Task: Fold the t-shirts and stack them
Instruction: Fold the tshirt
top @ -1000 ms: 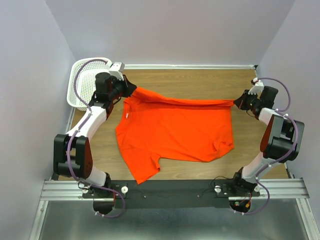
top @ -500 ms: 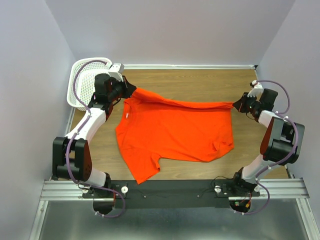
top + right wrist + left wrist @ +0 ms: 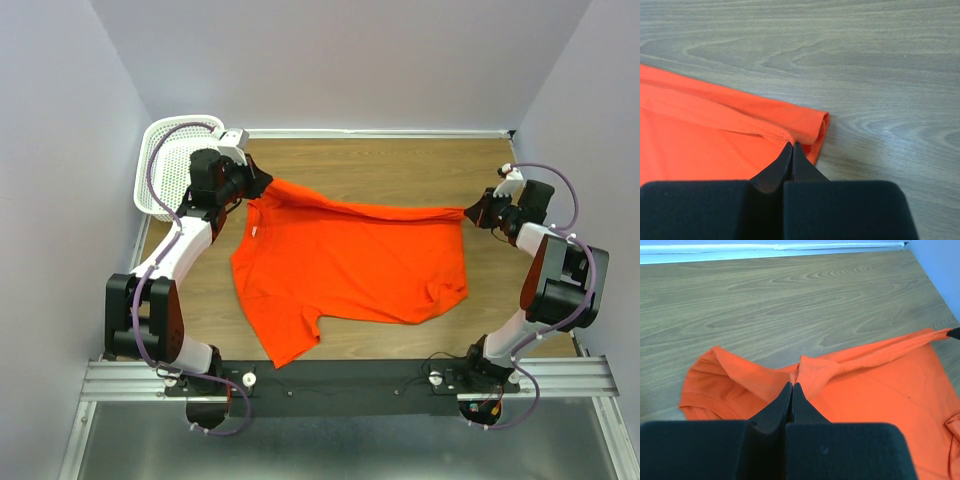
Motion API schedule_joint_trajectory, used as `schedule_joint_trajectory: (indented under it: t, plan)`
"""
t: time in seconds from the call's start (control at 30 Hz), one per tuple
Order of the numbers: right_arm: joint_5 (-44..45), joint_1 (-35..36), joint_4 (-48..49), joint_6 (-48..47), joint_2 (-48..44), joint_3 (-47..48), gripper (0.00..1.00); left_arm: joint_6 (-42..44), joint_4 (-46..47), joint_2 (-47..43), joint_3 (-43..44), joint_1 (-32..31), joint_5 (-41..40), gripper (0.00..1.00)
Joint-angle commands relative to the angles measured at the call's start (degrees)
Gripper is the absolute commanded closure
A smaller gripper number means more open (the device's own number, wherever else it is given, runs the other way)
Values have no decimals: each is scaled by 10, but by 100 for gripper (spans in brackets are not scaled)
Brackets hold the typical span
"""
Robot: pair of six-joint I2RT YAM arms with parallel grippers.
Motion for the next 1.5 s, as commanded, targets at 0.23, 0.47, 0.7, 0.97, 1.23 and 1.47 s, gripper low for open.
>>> schedule_joint_trajectory:
  t: [0.23, 0.47, 0.7, 0.97, 1.23, 1.47]
  plan:
    - [-14, -9, -14, -16, -21, -15, 99, 8, -9, -24, -15, 3, 11, 100]
    - [-16, -12, -32, -35, -45, -36, 96, 8, -11, -32, -26, 3, 14, 100]
    - [22, -19, -71, -82, -139, -72, 40, 8, -21, -45, -44, 3, 18, 100]
    - [-36, -20, -139, -72, -153, -35, 36, 8, -26, -67, -60, 3, 21, 100]
    - [-55, -20, -163, -82, -143, -29, 35, 8, -30, -73, -82, 3, 21, 100]
    - [-59, -20, -166, -87, -139, -33, 34, 2, -32, -76, -97, 3, 18, 100]
